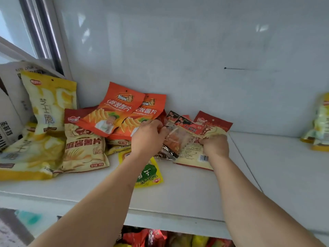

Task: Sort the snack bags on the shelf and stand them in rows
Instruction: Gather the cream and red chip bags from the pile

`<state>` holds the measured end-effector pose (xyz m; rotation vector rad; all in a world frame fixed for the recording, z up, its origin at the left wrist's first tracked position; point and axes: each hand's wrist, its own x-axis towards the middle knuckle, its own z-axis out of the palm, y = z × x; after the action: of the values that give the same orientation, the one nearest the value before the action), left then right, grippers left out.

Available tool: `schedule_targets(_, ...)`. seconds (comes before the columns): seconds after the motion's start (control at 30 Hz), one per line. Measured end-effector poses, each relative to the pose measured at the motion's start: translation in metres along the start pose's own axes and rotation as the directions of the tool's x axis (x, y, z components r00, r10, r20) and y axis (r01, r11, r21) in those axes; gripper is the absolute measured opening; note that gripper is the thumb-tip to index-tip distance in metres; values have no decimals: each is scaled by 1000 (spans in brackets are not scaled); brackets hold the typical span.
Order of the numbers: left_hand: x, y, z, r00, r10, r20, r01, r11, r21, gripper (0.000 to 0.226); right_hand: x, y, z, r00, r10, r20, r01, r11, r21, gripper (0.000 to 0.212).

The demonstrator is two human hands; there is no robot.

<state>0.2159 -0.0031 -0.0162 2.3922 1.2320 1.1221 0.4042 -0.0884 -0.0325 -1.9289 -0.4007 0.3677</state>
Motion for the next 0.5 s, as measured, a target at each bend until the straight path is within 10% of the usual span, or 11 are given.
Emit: schedule_targets(0.5, -47, 9, -39, 996, -48, 70, 64, 964, -258, 11, -91, -3, -71, 866, -181, -466, 291, 941, 174, 40)
